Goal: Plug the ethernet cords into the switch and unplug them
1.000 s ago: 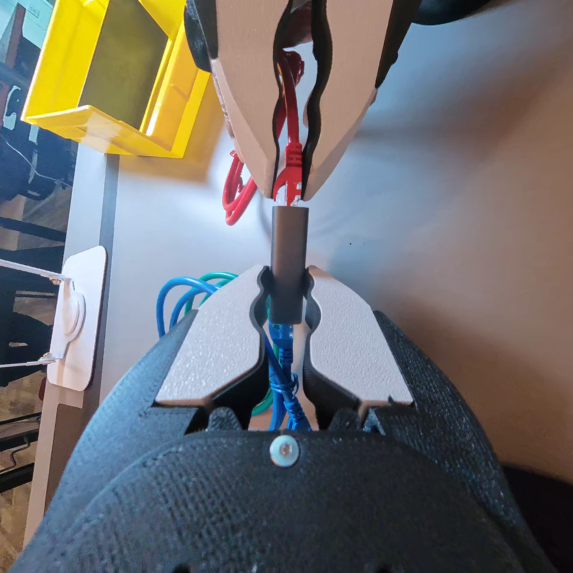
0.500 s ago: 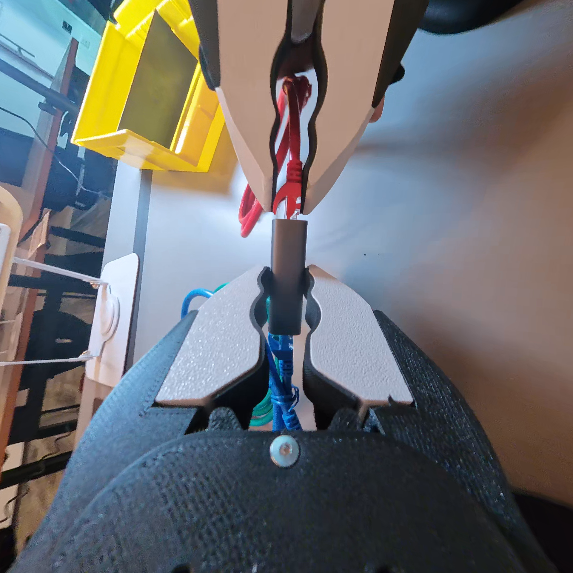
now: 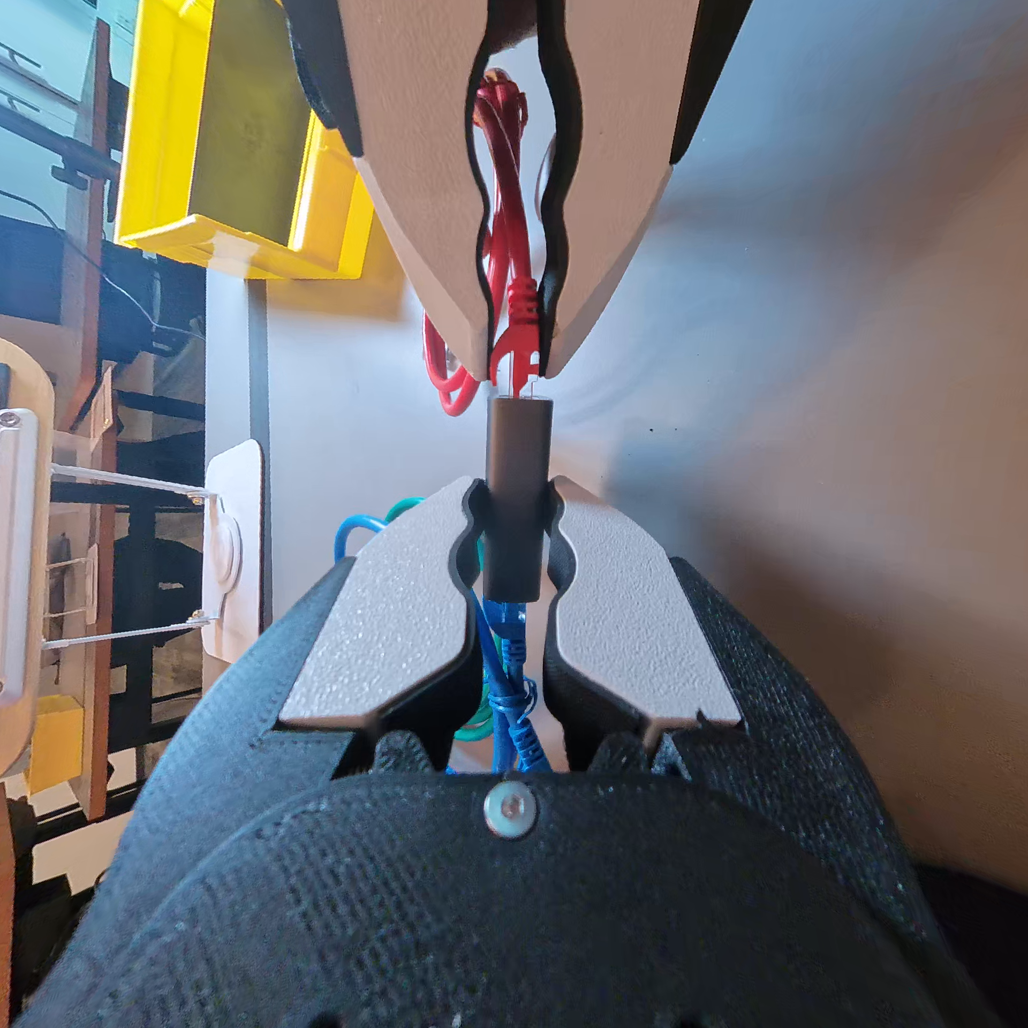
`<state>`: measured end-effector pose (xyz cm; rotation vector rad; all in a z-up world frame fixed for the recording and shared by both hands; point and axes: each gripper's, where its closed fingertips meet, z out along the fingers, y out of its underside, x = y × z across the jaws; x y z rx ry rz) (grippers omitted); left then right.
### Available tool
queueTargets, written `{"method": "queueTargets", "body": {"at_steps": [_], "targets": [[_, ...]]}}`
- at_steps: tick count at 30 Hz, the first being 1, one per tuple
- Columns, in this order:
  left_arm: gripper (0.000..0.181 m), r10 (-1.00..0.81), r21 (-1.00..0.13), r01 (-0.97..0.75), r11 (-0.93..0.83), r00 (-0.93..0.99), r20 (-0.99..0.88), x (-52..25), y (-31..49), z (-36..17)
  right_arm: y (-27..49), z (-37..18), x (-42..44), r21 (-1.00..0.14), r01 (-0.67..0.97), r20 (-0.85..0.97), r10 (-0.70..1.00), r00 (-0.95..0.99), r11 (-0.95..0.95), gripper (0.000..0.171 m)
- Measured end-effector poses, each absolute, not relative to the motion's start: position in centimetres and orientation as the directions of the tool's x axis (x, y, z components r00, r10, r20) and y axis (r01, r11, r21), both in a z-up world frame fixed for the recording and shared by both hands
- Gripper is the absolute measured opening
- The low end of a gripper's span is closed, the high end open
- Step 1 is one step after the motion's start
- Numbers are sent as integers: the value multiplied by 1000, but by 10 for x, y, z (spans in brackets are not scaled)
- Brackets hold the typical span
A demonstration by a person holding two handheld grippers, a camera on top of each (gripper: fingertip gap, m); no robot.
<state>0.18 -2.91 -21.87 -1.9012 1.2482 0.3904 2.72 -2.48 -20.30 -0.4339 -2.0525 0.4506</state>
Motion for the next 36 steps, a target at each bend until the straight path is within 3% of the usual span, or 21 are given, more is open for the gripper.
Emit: {"method": "queueTargets", "body": {"at_steps": [12,19,24,33,36], "targets": [[22,-656,-329,-933,-146,341,-674,1,-31,-237,-36,-220,34,-317,39,689,259,-677,948,15],[22,-653,-433,-889,-146,416,-633,2,-31,-230,-34,-212,34,-379,46,631,295,-717,924,14],[22,-656,-548,-826,-129,486,-578,9,-32,-215,-36,-194,38,-514,51,592,398,-701,856,13],[22,-669,-632,-769,-93,518,-532,25,-32,-200,-33,-179,52,-642,68,505,488,-712,764,13],[22,-655,-634,-765,-117,539,-530,24,-29,-201,-30,-179,52,-601,76,546,478,-688,796,13]]}}
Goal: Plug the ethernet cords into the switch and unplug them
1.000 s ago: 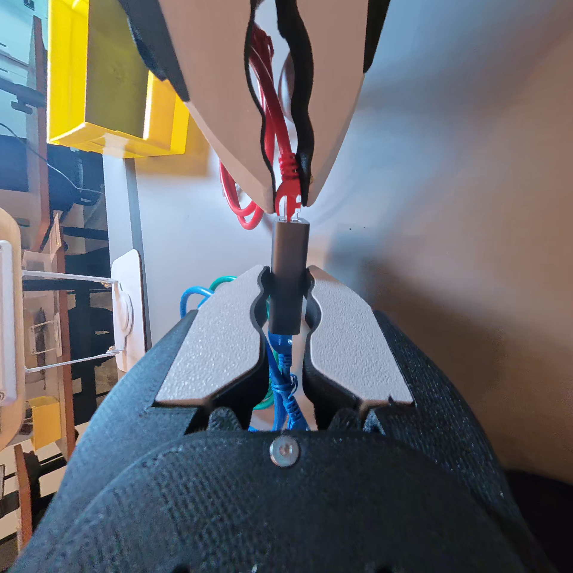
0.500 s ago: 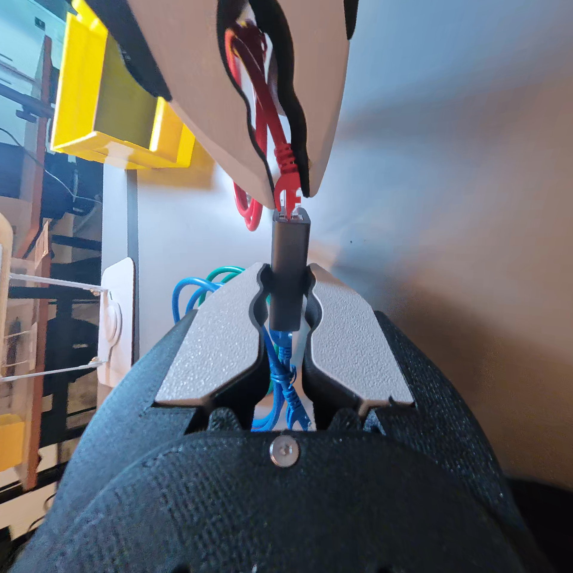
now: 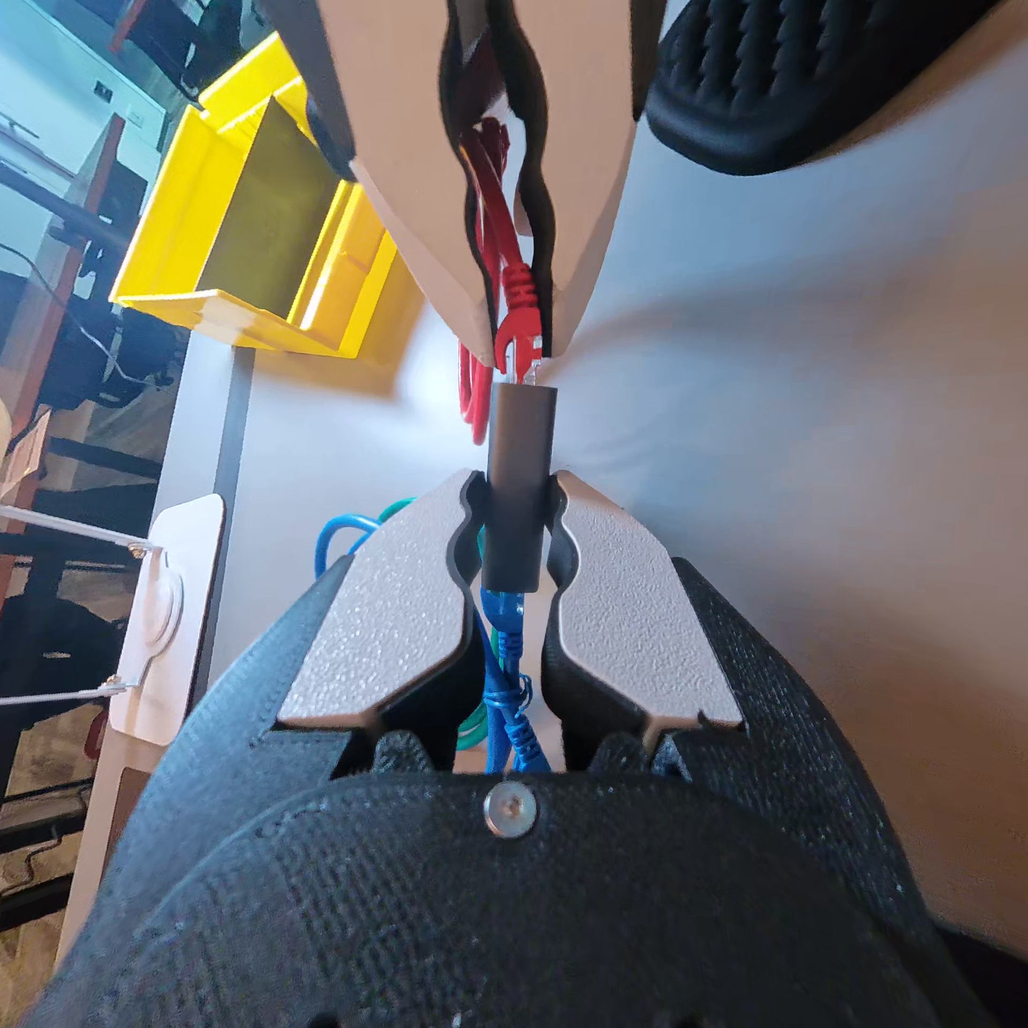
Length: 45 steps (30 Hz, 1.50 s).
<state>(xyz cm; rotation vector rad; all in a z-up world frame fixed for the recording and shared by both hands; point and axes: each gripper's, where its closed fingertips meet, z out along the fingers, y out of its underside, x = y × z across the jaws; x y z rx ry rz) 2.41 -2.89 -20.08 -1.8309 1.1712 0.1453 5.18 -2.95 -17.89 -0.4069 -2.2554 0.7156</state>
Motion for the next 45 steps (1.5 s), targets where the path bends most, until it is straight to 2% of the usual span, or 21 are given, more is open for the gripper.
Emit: {"method": "queueTargets", "body": {"at_steps": [2,3,5,8,12,19,22,25,28,31,35,40,45], "targets": [[23,-569,-501,-819,-280,562,-601,-24,-24,-215,-24,-177,58,-530,76,592,432,-680,845,13],[22,-521,-519,-782,-345,619,-588,-51,-26,-219,-21,-166,62,-539,69,617,450,-646,839,12],[21,-493,-624,-729,-281,668,-558,-45,-32,-199,-11,-161,71,-480,80,686,431,-586,874,13],[21,-472,-627,-746,-224,646,-599,-31,-28,-176,-3,-145,75,-599,87,644,543,-538,796,13],[21,-441,-662,-722,-201,670,-597,-37,-31,-170,22,-85,86,-669,50,670,631,-392,742,13],[21,-396,-663,-737,-134,653,-646,-29,-35,-151,115,-27,79,-551,202,813,575,-86,809,14],[21,-379,-664,-738,-124,653,-655,-30,-37,-148,175,-46,60,-518,350,837,547,17,781,14],[21,-368,-668,-734,-123,659,-657,-33,-36,-150,237,-114,46,-503,579,799,600,29,642,14],[21,-375,-674,-727,-129,665,-646,-35,-34,-156,253,-173,39,-550,661,689,724,15,510,30],[21,-384,-682,-720,-129,670,-635,-36,-32,-160,237,-180,33,-613,625,631,775,19,484,42],[21,-388,-689,-715,-118,672,-631,-35,-31,-162,159,-151,19,-739,411,542,834,-106,533,44],[21,-379,-721,-691,-42,679,-629,-28,-34,-150,46,-147,11,-755,222,536,776,-331,616,45],[20,-367,-823,-558,105,748,-553,-21,-44,-117,5,-159,5,-812,171,458,790,-407,558,42]]}}
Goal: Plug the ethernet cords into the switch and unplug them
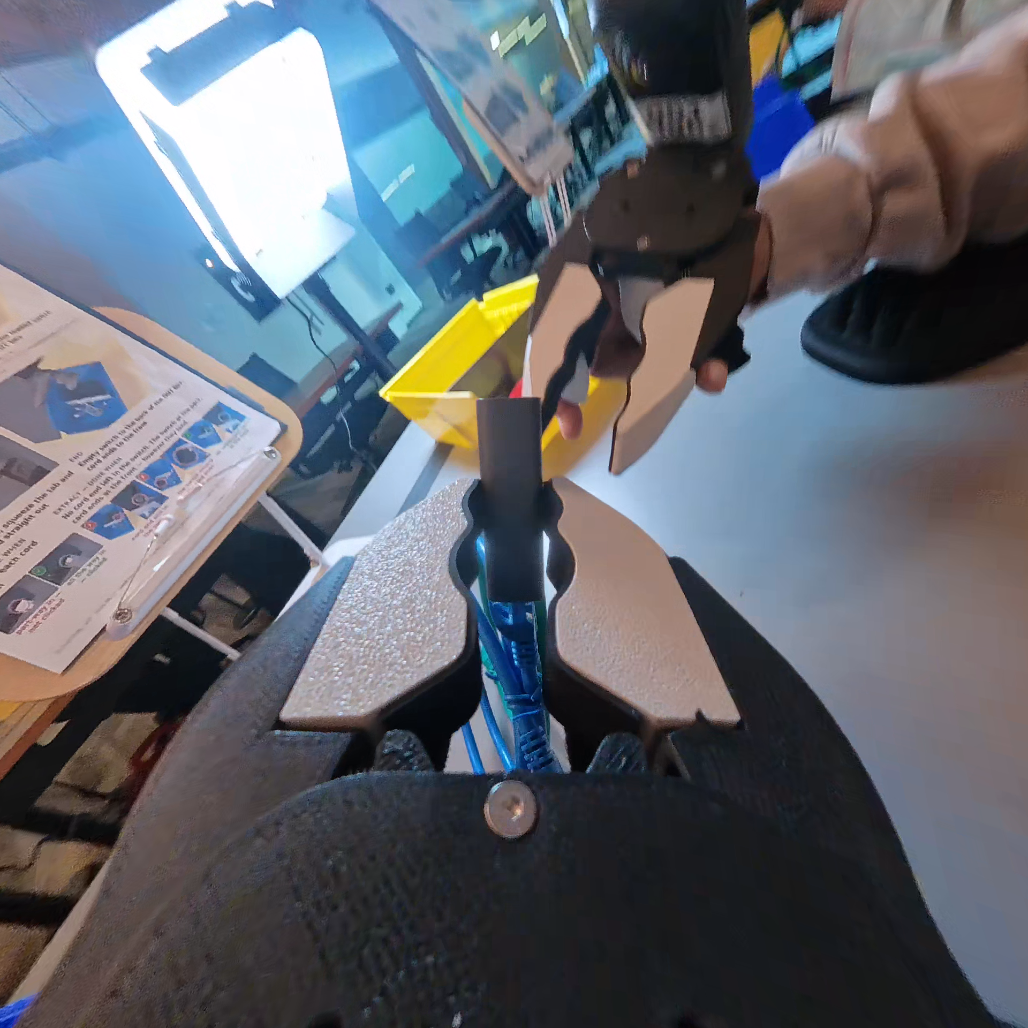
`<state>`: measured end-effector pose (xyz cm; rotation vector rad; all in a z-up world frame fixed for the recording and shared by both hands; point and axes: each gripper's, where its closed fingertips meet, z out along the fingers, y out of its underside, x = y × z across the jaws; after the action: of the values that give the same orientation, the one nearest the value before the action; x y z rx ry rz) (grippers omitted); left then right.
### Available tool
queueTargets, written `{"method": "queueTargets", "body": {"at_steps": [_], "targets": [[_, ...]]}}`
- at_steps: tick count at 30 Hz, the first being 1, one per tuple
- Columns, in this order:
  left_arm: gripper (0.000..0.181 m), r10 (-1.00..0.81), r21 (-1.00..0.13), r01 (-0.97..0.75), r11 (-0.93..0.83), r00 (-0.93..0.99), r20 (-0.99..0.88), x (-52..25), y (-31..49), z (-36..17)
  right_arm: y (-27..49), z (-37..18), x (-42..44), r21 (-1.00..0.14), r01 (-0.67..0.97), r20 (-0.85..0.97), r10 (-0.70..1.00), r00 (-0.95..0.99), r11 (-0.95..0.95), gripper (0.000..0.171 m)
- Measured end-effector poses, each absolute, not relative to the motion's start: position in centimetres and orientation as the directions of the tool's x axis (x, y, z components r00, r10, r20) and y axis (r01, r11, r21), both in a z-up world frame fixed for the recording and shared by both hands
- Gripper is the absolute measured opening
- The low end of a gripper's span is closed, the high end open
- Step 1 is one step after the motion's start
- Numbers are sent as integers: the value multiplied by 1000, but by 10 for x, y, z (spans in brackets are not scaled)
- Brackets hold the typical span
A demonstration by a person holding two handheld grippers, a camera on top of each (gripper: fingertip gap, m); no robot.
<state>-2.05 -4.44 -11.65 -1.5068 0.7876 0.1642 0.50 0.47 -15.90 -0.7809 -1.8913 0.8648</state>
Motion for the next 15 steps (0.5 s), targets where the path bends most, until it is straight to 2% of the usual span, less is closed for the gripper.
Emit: {"method": "queueTargets", "body": {"at_steps": [3,7,13,14,15], "targets": [[21,-394,-884,-425,194,792,-467,-19,-54,-96,8,-157,2,-841,149,439,817,-373,520,42],[21,-527,-920,-209,330,768,-364,-7,-76,-70,26,-153,0,-811,130,521,805,-284,571,52],[21,-699,-903,37,428,647,-304,12,-109,-47,-16,-165,4,-795,85,512,739,-438,601,74],[20,-719,-901,64,428,629,-297,14,-113,-45,-19,-168,3,-785,84,521,728,-446,613,69],[21,-735,-902,84,424,614,-288,14,-115,-45,-20,-165,3,-781,61,541,722,-430,622,48]]}}
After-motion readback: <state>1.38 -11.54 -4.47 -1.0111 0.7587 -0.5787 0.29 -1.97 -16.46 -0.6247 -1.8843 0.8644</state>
